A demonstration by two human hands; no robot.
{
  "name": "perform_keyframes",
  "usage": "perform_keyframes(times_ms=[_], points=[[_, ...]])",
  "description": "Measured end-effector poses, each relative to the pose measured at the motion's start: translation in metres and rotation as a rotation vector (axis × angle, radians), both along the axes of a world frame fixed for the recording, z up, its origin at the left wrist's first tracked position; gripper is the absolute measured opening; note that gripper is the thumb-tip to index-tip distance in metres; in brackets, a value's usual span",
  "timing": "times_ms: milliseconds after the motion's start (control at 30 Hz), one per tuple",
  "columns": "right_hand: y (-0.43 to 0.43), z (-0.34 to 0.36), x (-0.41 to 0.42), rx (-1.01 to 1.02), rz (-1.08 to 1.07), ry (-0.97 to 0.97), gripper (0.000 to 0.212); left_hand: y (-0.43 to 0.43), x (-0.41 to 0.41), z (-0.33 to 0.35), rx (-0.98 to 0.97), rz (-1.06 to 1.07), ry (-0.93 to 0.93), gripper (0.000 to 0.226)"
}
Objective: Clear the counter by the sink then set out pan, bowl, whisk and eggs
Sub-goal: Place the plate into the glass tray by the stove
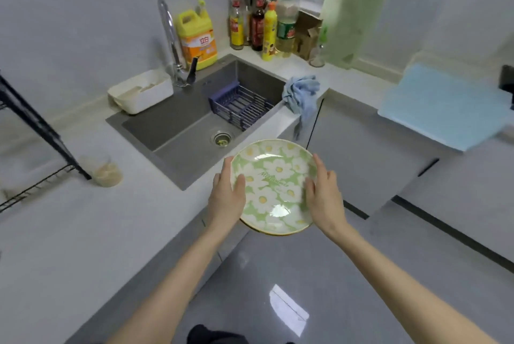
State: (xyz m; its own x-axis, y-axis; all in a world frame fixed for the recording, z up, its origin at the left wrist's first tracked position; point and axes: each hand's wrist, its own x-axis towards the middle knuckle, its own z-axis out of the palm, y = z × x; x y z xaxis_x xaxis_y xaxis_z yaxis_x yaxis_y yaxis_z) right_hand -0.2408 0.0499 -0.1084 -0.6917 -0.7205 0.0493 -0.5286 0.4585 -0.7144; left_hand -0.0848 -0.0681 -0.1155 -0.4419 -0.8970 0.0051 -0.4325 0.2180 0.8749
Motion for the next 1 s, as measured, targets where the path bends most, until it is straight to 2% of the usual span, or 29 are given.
perform_keyframes(times_ms=[133, 467, 633, 867, 1000], points=[[0.066, 0.013, -0.060, 0.003, -0.143, 0.003, 0.051, 0.044, -0.077, 0.006, -0.014, -0.149, 0.047, 0.025], [0.197, 0.025, -0.173, -0.021, -0.523, 0.002, 0.050, 0.137, -0.243, 0.026, -0.022, -0.507, 0.071, 0.024], [0.245, 0.028, -0.228, -0.039, -0.668, 0.006, 0.049, 0.172, -0.326, 0.029, -0.018, -0.693, 0.109, 0.026], [0.289, 0.028, -0.318, -0.045, -0.825, 0.001, 0.048, 0.209, -0.448, 0.026, 0.040, -0.836, 0.101, 0.034], [0.314, 0.034, -0.379, -0.036, -0.893, 0.013, 0.045, 0.233, -0.525, 0.029, 0.053, -0.910, 0.141, 0.023]])
